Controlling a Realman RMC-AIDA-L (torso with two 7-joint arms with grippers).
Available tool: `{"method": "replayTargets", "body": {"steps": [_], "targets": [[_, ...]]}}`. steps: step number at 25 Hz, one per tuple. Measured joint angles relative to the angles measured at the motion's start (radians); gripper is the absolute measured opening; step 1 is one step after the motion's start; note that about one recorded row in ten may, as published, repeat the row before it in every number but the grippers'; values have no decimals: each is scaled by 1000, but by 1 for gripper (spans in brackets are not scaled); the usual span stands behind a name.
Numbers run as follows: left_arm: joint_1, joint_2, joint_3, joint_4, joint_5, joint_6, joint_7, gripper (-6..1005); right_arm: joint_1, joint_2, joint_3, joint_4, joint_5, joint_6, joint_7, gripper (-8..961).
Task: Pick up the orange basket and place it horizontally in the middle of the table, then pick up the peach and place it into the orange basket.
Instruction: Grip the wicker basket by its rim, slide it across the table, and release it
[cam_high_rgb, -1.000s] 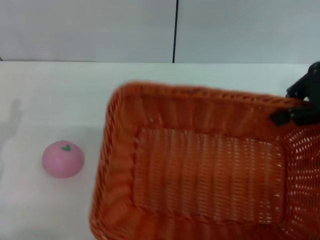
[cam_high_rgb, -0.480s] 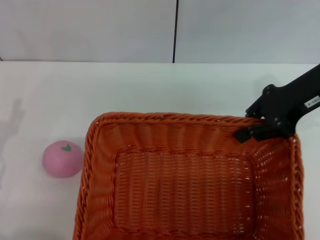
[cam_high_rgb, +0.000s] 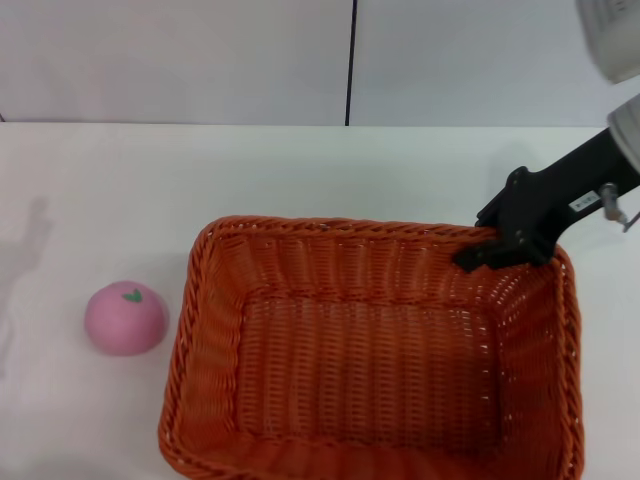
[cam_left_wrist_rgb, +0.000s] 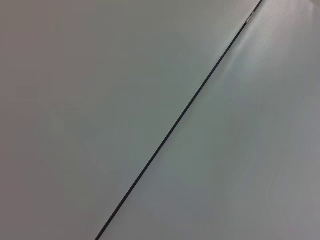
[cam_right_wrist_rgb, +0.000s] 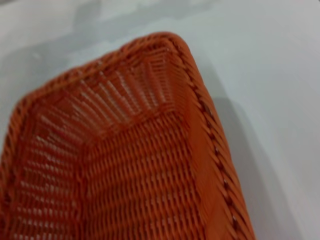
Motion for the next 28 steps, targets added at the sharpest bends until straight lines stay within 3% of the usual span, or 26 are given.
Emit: {"method": "replayTargets", "body": {"steps": [4, 12, 19, 28], "targets": [[-1, 0, 0, 0, 0, 0, 0, 804, 10, 20, -1, 3, -22, 33, -7, 186], [-4, 0, 0, 0, 0, -1, -2, 803, 37, 25, -1, 2, -17, 70, -24, 192], [-5, 0, 0, 0, 0, -3, -11, 801, 57, 47, -2, 8, 1, 100, -53, 198], [3, 0, 0, 0, -3, -3, -13, 799, 64, 58, -8, 48, 4, 129, -61, 205]]}}
